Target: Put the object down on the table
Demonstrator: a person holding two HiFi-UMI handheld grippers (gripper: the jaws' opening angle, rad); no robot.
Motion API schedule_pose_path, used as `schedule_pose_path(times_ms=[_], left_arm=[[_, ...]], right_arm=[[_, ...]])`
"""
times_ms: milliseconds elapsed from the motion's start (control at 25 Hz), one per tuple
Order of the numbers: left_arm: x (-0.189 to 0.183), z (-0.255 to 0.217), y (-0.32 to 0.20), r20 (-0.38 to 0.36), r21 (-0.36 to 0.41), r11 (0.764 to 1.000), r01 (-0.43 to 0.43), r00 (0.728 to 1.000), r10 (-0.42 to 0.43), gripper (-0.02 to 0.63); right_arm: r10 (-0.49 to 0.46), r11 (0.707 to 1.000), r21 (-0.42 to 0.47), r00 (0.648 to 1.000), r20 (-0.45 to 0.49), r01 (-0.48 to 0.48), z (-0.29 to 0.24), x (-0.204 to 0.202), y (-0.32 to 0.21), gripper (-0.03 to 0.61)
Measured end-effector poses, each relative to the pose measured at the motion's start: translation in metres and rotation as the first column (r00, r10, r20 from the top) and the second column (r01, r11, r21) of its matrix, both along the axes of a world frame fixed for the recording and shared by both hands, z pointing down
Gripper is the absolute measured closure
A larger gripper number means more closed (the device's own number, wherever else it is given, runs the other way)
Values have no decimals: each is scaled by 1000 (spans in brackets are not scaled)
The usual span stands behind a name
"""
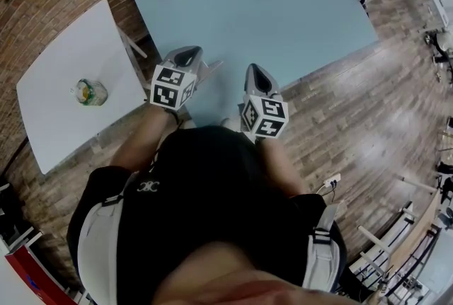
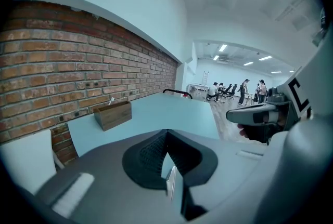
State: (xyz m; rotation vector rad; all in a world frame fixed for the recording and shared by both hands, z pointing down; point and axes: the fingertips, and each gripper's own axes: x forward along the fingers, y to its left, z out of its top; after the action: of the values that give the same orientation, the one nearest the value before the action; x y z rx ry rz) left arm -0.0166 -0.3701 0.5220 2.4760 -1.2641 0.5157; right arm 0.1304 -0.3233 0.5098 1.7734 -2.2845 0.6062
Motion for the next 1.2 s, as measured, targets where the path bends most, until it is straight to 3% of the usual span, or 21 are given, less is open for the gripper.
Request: schedule_pose_path(times_ms=[960, 1200], left_arm=[[-14, 25, 1, -2, -79, 997, -26, 1000, 26, 614], [-25, 47, 0, 24, -146, 988, -47, 998, 51, 614]], right_arm=[[12, 1000, -9, 1000, 3, -11, 1, -11, -1, 565], [35, 999, -19, 999, -9, -35, 0, -18, -1, 565]])
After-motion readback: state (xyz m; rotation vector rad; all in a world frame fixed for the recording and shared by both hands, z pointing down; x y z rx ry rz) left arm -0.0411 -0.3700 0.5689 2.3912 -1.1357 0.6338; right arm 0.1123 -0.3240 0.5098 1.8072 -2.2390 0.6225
